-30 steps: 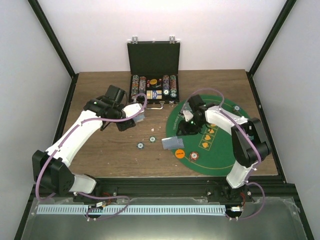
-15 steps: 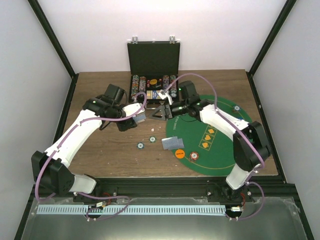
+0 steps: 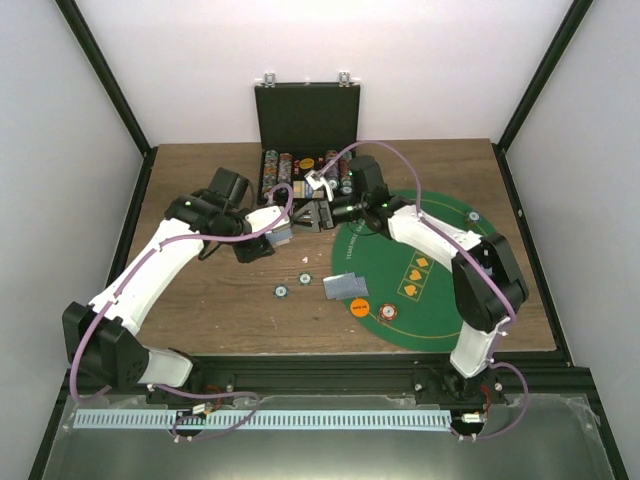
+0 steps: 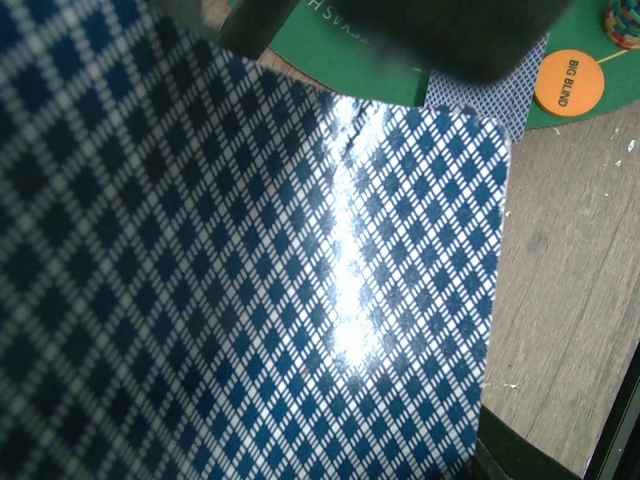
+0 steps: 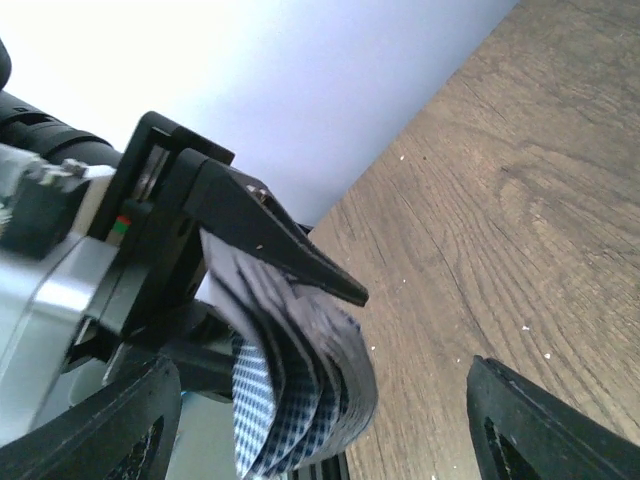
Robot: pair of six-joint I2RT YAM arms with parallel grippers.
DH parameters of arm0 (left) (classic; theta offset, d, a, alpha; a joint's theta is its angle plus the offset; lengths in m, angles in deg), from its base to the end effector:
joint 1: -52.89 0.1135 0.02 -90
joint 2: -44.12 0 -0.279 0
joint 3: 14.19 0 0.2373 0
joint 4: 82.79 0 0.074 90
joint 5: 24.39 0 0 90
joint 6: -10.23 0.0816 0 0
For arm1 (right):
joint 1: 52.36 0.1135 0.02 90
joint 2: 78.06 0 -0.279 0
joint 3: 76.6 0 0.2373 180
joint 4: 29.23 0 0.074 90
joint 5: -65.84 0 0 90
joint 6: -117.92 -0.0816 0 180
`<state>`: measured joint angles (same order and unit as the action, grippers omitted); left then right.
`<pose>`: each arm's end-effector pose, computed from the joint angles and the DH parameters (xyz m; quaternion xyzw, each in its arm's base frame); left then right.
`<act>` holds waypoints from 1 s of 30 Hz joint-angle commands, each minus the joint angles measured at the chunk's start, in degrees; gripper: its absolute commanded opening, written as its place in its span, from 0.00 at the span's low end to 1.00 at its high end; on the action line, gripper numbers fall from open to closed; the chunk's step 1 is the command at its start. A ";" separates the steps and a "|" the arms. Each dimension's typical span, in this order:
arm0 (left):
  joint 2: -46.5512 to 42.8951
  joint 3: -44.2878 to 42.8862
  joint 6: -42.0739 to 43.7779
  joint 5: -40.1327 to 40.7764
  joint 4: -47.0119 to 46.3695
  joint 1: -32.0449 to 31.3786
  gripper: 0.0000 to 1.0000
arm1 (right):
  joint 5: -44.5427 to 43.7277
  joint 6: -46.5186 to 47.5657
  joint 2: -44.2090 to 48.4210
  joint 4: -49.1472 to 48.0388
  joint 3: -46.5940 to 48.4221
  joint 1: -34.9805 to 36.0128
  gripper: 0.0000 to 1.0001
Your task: Distribute texas hold em gaming equipment
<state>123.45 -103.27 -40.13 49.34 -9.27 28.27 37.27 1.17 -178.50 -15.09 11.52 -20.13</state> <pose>0.2355 -0.1331 0.2912 0.5399 0.7994 -0.1073 0.2407 0.3032 0.2759 0.2869 -0.3036 0.7172 0.6008 0.1802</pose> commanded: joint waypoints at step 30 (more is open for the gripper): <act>-0.05 -0.72 -0.17 -0.07 -1.28 0.28 0.42 | -15.11 11.10 1.50 19.27 8.50 1.88 0.21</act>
<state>123.67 -103.51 -40.55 50.34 -9.31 28.59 24.83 10.05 -179.14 -0.76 16.92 -17.95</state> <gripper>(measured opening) 0.425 0.248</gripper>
